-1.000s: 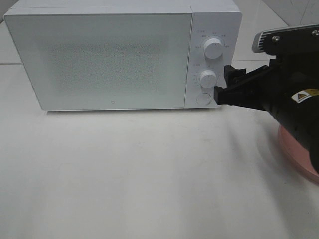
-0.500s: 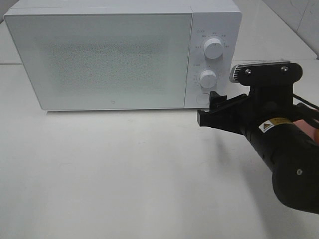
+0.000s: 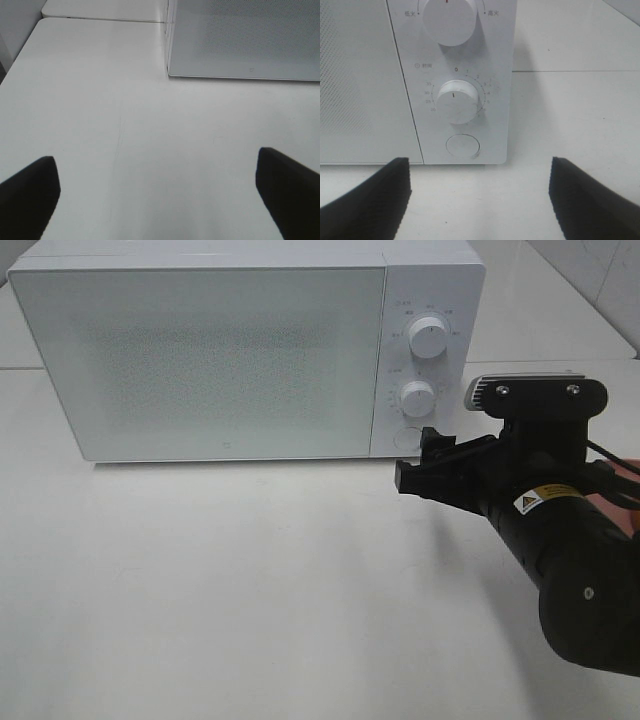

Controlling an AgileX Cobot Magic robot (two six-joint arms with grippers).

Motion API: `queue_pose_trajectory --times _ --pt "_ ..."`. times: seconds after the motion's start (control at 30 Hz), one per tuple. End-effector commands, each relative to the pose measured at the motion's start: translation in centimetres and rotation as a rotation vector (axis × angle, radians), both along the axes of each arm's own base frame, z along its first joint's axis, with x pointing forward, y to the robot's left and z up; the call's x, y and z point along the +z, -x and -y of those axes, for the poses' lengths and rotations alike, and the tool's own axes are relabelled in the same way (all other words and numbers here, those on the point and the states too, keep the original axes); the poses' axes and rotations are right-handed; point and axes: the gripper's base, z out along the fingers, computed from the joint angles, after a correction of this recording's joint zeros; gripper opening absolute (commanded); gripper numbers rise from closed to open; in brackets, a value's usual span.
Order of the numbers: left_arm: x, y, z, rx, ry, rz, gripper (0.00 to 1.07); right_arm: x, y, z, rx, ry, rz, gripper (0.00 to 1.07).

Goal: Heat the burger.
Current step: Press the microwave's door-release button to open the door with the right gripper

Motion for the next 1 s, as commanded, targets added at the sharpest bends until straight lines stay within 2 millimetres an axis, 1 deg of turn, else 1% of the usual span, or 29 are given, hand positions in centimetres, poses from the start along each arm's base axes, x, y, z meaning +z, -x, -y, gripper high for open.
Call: queue_pose_trajectory --times 0.03,0.07,0.1,0.13,0.17,0.2,0.23,0.27,0.3,0.33,0.37,0.4,0.47,0.5,0.53,0.57,0.6,0.63,0.67,0.7,0.73,0.77,0.83,0.87,0.93,0.97,1.0 --pt "-0.1 0.1 0.0 0.001 0.004 0.006 1.0 0.1 0.0 0.0 -0.008 -0.049 0.016 0.74" --pt "-0.1 0.1 0.0 0.001 0.004 0.006 1.0 0.1 0.0 -0.1 -0.03 -0.125 0.017 0.73" --pt "-0.1 0.1 0.0 0.001 0.004 0.006 1.0 0.1 0.0 -0.1 -0.03 -0.125 0.017 0.73" --pt "-0.1 0.1 0.0 0.001 0.004 0.006 1.0 0.0 0.0 -0.1 -0.057 -0.22 0.015 0.71" --pt "-0.1 0.1 0.0 0.001 0.004 0.006 1.0 0.0 0.0 -0.1 -0.069 -0.26 0.013 0.7" --pt "-0.1 0.1 0.0 0.001 0.004 0.006 1.0 0.0 0.0 -0.1 -0.069 -0.26 0.013 0.7" --pt "-0.1 0.1 0.0 0.001 0.004 0.006 1.0 -0.1 0.1 -0.1 -0.1 -0.369 0.002 0.68" --pt "-0.1 0.1 0.0 0.001 0.004 0.006 1.0 -0.2 0.1 -0.1 -0.113 -0.414 -0.003 0.67" --pt "-0.1 0.1 0.0 0.001 0.004 0.006 1.0 -0.2 0.1 -0.1 -0.113 -0.414 -0.003 0.67" --pt "-0.1 0.1 0.0 0.001 0.004 0.006 1.0 -0.3 0.1 -0.2 -0.154 -0.54 -0.016 0.64" --pt "-0.1 0.1 0.0 0.001 0.004 0.006 1.0 -0.4 0.2 -0.2 -0.176 -0.607 -0.022 0.63" --pt "-0.1 0.1 0.0 0.001 0.004 0.006 1.0 -0.4 0.2 -0.2 -0.176 -0.607 -0.022 0.63" --pt "-0.1 0.1 0.0 0.001 0.004 0.006 1.0 -0.7 0.3 -0.3 -0.26 -0.843 -0.058 0.55" --pt "-0.1 0.1 0.0 0.001 0.004 0.006 1.0 -0.7 0.3 -0.3 -0.26 -0.843 -0.058 0.55" --pt "-0.1 0.1 0.0 0.001 0.004 0.006 1.0 -0.8 0.3 -0.3 -0.282 -0.899 -0.065 0.52" --pt "-0.1 0.1 0.0 0.001 0.004 0.006 1.0 -0.9 0.4 -0.4 -0.317 -0.985 -0.079 0.47" --pt "-0.1 0.1 0.0 0.001 0.004 0.006 1.0 -0.9 0.4 -0.4 -0.317 -0.985 -0.079 0.47" --pt "-0.1 0.1 0.0 0.001 0.004 0.006 1.0 -1.0 0.4 -0.4 -0.333 -1.026 -0.083 0.44" --pt "-0.1 0.1 0.0 0.001 0.004 0.006 1.0 -1.0 0.4 -0.4 -0.356 -1.085 -0.082 0.37" --pt "-0.1 0.1 0.0 0.001 0.004 0.006 1.0 -1.0 0.4 -0.4 -0.356 -1.085 -0.082 0.37" --pt "-0.1 0.1 0.0 0.001 0.004 0.006 1.0 -1.0 0.4 -0.4 -0.363 -1.105 -0.081 0.33" --pt "-0.1 0.1 0.0 0.001 0.004 0.006 1.0 -1.0 0.4 -0.4 -0.363 -1.105 -0.081 0.33" --pt "-0.1 0.1 0.0 0.001 0.004 0.006 1.0 -1.0 0.4 -0.4 -0.381 -1.151 -0.079 0.17" --pt "-0.1 0.1 0.0 0.001 0.004 0.006 1.0 -1.0 0.4 -0.4 -0.381 -1.151 -0.079 0.17" --pt "-0.1 0.1 0.0 0.001 0.004 0.006 1.0 -1.0 0.4 -0.4 -0.391 -1.174 -0.083 0.09" --pt "-0.1 0.1 0.0 0.001 0.004 0.006 1.0 -1.0 0.4 -0.4 -0.391 -1.174 -0.083 0.09" --pt "-0.1 0.1 0.0 0.001 0.004 0.006 1.0 -1.1 0.5 -0.4 -0.4 -1.186 -0.094 0.01"
